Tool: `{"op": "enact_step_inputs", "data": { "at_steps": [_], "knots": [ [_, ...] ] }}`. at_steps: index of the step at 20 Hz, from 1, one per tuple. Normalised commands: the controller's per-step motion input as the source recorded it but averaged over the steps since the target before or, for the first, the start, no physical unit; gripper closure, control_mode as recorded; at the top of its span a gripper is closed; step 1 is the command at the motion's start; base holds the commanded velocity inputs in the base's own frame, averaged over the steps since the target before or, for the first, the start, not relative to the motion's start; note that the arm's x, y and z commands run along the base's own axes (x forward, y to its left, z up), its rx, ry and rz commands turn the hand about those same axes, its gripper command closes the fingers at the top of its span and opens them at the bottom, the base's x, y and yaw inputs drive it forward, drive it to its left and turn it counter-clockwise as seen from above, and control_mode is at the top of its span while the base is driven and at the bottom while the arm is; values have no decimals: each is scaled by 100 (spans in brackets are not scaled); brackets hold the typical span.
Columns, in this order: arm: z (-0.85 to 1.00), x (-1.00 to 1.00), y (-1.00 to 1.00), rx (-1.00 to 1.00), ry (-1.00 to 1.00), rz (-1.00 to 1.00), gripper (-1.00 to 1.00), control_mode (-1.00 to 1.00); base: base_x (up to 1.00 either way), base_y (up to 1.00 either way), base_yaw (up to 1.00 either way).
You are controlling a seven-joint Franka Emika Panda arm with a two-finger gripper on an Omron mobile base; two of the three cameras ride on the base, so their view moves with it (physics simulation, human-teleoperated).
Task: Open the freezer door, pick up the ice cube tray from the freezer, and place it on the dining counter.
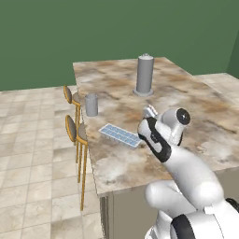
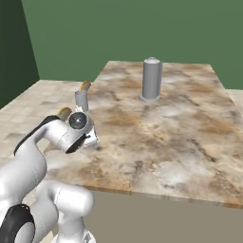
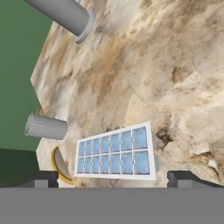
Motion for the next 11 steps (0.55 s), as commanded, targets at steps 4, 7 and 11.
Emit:
{"op": "enact_step_inputs", "data": {
  "at_steps": [4,7,11],
  "knots": [
    [74,-29,-21,-10,6,0,-100,-100,0,0,0],
    [51,-45,-31,-15,0,5,-100,-100,0,0,0],
    [23,-73,-25,-15,3,23,-100,-100,0,0,0]
  ]
}}
